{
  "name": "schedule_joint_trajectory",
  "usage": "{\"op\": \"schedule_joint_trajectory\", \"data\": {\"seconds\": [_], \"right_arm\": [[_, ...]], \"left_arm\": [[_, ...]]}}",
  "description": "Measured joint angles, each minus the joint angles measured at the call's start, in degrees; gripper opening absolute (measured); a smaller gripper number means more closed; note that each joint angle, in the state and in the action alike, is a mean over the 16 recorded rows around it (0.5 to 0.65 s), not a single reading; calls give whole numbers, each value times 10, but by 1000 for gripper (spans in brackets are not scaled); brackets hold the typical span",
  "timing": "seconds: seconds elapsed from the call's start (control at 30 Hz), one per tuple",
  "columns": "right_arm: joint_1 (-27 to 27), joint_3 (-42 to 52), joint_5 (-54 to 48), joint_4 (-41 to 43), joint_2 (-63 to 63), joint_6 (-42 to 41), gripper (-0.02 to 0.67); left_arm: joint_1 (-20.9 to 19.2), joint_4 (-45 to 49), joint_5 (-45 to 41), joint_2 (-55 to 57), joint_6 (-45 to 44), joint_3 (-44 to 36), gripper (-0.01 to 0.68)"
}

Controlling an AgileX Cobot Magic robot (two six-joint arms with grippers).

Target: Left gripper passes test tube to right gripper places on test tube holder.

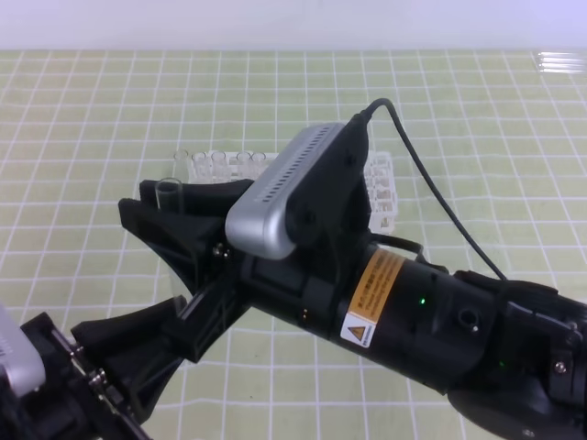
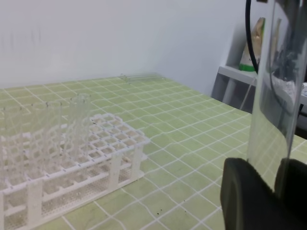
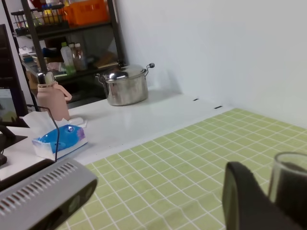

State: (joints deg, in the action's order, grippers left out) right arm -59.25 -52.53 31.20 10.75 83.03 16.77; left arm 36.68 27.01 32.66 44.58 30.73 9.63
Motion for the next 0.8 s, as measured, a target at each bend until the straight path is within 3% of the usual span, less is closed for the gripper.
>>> {"op": "schedule_joint_trajectory", "data": {"seconds": [0.33,0.8], "right_arm": [[-1,0,0,0,0,2,88],[3,0,-24,-5,-1,-14,88]], "left_arm": [[0,6,2,0,-5,0,121],[0,14,1,0,-8,0,312]]}}
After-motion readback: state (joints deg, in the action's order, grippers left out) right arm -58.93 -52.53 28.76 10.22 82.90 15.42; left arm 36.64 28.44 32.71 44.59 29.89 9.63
